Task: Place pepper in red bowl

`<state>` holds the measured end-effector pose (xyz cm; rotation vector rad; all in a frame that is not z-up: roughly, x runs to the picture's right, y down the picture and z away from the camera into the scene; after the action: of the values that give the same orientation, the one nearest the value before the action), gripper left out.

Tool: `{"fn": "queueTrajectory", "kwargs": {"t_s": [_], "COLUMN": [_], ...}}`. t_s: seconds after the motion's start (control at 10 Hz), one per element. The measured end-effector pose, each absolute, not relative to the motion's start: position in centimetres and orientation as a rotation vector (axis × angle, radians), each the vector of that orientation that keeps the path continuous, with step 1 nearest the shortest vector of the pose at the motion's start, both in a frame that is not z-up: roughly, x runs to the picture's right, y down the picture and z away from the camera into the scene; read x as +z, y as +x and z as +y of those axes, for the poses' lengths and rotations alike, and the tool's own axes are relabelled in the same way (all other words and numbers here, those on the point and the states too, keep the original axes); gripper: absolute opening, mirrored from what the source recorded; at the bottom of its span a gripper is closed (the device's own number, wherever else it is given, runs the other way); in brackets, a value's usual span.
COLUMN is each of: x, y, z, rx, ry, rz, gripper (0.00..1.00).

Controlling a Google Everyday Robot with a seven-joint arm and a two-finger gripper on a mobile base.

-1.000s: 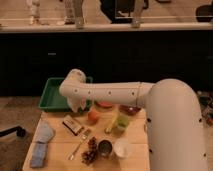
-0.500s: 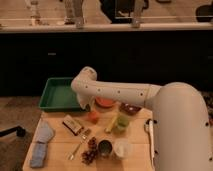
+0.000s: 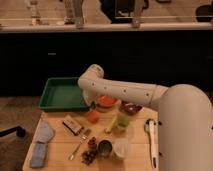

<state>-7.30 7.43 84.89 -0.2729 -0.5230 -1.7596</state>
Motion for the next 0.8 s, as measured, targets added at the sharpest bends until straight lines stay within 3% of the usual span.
{"fn": "queueTrajectory", "kwargs": {"t_s": [0.8], "x": [85.11], "y": [-6.44], "z": [6.82], "rx": [-1.749], "ry": [-0.280], "rz": [-0.508], "gripper": [0.00]}}
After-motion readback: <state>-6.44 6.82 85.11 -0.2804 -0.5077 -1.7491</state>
